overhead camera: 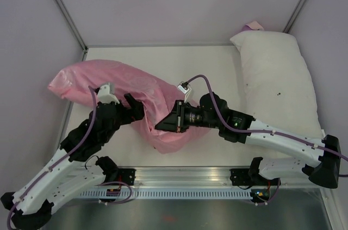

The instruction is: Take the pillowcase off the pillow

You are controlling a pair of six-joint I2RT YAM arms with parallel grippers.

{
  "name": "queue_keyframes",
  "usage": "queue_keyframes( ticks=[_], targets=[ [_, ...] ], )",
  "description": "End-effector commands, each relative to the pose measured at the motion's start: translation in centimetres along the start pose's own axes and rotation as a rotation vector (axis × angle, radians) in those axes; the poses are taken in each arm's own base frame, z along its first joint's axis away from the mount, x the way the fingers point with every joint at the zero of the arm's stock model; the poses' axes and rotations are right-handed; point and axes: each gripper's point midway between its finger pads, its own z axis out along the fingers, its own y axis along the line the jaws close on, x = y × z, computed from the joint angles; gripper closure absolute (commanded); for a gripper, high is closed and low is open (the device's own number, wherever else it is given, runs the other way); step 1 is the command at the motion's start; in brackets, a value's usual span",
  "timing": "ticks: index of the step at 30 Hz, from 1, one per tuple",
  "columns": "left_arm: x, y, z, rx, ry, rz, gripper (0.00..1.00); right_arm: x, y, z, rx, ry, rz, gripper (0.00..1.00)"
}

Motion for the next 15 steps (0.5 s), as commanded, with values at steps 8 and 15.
queue_keyframes(
  ticks=[8, 15],
  targets=[
    [-8.7, -11.9, 8.0, 0.113, -0.045, 0.207, 0.0, -9.0, 6.1, -2.1, -0.049, -0.297, -0.046, 1.0],
    [-11.1, -14.0, 17.8, -0.014, 0.026, 0.321, 0.0, -22.1, -9.8, -6.6, 0.267, -0.606, 0.123, 1.0]
  ],
)
